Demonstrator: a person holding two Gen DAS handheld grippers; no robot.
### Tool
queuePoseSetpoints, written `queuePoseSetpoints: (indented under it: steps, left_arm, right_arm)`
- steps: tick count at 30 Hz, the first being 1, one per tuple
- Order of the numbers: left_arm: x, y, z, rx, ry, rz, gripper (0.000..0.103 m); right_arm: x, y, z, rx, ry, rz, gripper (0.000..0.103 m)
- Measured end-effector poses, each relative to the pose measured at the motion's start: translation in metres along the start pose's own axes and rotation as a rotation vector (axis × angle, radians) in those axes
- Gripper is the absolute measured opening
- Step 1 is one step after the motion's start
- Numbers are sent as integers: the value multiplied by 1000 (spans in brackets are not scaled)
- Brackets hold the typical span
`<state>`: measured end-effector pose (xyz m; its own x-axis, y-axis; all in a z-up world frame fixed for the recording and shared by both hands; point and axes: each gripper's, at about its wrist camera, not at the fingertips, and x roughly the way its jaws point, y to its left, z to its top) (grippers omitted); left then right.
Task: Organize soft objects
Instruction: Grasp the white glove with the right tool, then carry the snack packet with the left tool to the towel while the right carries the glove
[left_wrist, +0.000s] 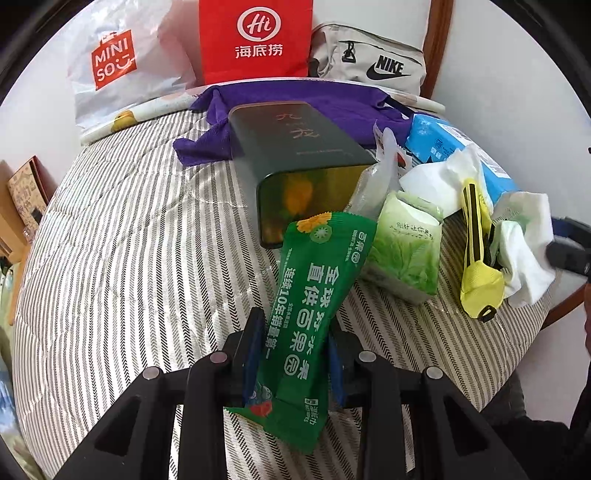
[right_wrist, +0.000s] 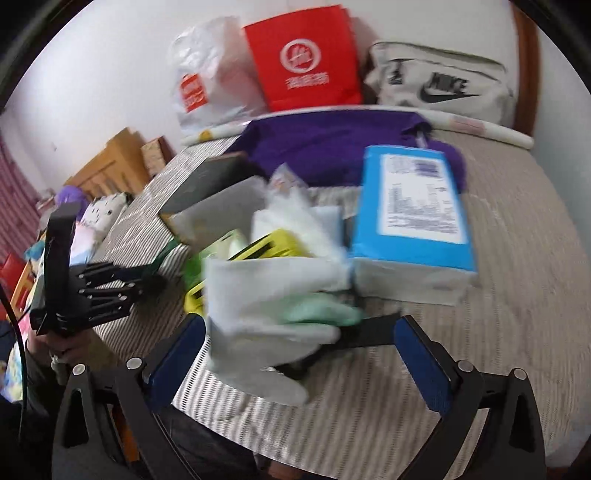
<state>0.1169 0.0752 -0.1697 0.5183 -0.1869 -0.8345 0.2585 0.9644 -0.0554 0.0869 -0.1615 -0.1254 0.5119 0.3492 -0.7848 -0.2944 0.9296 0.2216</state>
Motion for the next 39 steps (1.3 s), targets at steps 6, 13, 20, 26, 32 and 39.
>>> queuePoseSetpoints:
  steps: [6,13,20,26,32,39]
  left_arm:
    - [1,-1,0,-33,2,3,30]
    - [-3,-2,-2,-82,-15,-1,29]
    - [-7,-4,-4,-124,-18,21,29]
    - [-10,-13,-5,-145,-12,25,29]
    - [-7,-17,-10,-172,3,46,29]
    - [-13,-15,-7,-199,2,70,29]
  right_arm:
    - [26,9,-2,-25,64,30,44]
    - [-6,1,-6,-46,-8,46,13]
    - [-38,-33,-14,-7,-55,-37,13]
    - [-38,-58,-28,23,-12,-124,13]
    - [-18,-69,-39,32,32,-121,13]
    - [-28,-70,-31,31,8,-82,13]
